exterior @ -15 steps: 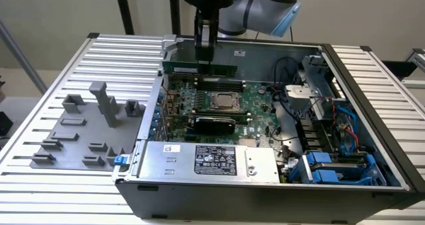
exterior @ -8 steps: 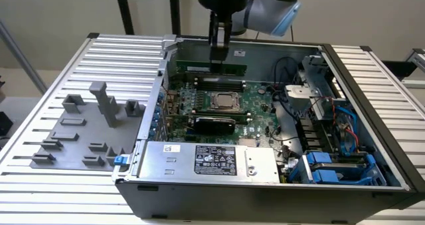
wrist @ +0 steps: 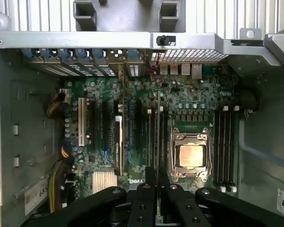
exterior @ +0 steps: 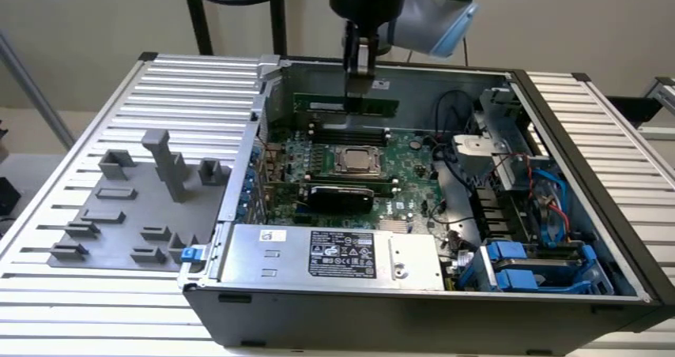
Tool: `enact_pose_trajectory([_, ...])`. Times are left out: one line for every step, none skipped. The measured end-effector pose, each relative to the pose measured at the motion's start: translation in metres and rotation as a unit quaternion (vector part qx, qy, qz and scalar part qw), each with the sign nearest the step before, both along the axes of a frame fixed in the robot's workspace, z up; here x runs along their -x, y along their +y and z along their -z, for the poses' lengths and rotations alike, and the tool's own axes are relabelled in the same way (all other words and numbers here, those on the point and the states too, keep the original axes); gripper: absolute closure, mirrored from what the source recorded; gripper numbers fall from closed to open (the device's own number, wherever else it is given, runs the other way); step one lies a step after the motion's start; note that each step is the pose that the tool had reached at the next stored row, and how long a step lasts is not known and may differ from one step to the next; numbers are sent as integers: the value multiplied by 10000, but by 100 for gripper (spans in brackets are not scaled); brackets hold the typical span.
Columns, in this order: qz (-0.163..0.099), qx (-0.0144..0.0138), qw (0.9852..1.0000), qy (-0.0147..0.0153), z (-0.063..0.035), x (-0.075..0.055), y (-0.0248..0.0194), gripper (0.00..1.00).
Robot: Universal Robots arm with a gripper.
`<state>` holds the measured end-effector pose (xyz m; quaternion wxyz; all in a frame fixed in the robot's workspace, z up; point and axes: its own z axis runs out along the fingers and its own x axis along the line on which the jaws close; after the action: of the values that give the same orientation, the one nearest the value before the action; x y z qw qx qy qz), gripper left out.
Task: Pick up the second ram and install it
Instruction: 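Insert the second ram into the second slot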
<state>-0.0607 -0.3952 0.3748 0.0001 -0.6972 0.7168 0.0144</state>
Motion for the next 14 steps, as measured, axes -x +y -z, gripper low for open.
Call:
enact_pose_trajectory([0, 0, 10000, 0, 18, -11, 35, 100])
enact_pose_trajectory([0, 0, 10000, 0, 37, -22, 72, 100])
enact_pose_trajectory([0, 0, 10000, 0, 55, -34, 106, 100])
enact_pose_trajectory([0, 0, 10000, 0, 73, -46, 138, 100])
enact_pose_trajectory([0, 0, 10000, 0, 91, -61, 168, 100])
enact_pose_trajectory([0, 0, 10000, 0, 110, -78, 198, 100])
enact_pose_trajectory([-1, 0, 10000, 0, 127, -93, 224, 100])
enact_pose_trajectory([0, 0, 10000, 0, 145, -107, 245, 100])
enact_pose_trajectory([0, 0, 10000, 0, 164, -120, 261, 100])
enact_pose_trajectory([0, 1, 10000, -1, 181, -130, 271, 100])
enact_pose_trajectory([0, 4, 10000, -1, 196, -139, 278, 100])
enact_pose_trajectory([0, 4, 10000, -2, 212, -148, 285, 100])
enact_pose_trajectory([0, 5, 10000, -3, 229, -157, 291, 100])
enact_pose_trajectory([0, 5, 10000, -6, 244, -162, 292, 100])
